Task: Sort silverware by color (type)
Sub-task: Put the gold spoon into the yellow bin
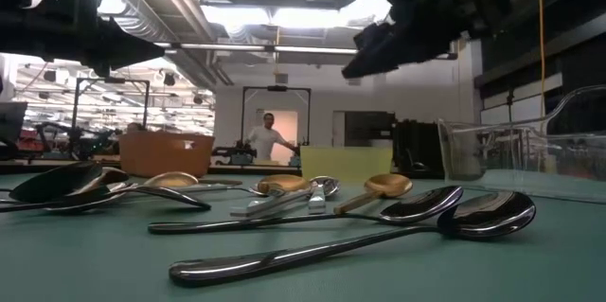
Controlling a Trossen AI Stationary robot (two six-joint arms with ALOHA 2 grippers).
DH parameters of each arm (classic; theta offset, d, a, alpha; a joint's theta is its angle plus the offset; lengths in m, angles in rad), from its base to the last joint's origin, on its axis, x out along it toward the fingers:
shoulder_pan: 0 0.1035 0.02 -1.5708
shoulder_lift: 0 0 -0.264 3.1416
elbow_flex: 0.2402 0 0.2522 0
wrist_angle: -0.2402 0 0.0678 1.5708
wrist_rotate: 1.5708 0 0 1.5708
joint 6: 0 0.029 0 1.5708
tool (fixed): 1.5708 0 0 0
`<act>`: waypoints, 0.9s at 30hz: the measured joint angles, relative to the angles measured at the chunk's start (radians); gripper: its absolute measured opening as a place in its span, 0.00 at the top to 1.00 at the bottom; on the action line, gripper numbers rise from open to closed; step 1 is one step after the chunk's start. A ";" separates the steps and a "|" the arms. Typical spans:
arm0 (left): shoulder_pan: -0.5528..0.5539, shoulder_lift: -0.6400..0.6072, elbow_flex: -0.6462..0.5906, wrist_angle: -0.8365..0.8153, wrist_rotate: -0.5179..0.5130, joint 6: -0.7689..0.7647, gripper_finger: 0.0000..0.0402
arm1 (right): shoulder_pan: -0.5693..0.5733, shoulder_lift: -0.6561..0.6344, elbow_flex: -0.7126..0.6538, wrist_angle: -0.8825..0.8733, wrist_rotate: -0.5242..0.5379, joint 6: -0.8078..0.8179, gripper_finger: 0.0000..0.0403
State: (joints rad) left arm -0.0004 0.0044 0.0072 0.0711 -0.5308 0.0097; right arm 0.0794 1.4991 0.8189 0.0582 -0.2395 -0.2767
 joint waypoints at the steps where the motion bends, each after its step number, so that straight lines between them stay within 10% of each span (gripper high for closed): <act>1: 0.000 0.000 0.000 0.000 0.000 0.000 1.00 | 0.009 0.012 0.000 0.000 0.006 -0.017 0.56; 27: 0.000 0.000 0.000 0.000 0.000 -0.001 1.00 | 0.034 0.251 -0.001 -0.007 0.019 -0.179 0.56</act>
State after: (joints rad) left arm -0.0004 0.0045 0.0072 0.0715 -0.5308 0.0087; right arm 0.1135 1.7498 0.8181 0.0511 -0.2207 -0.4561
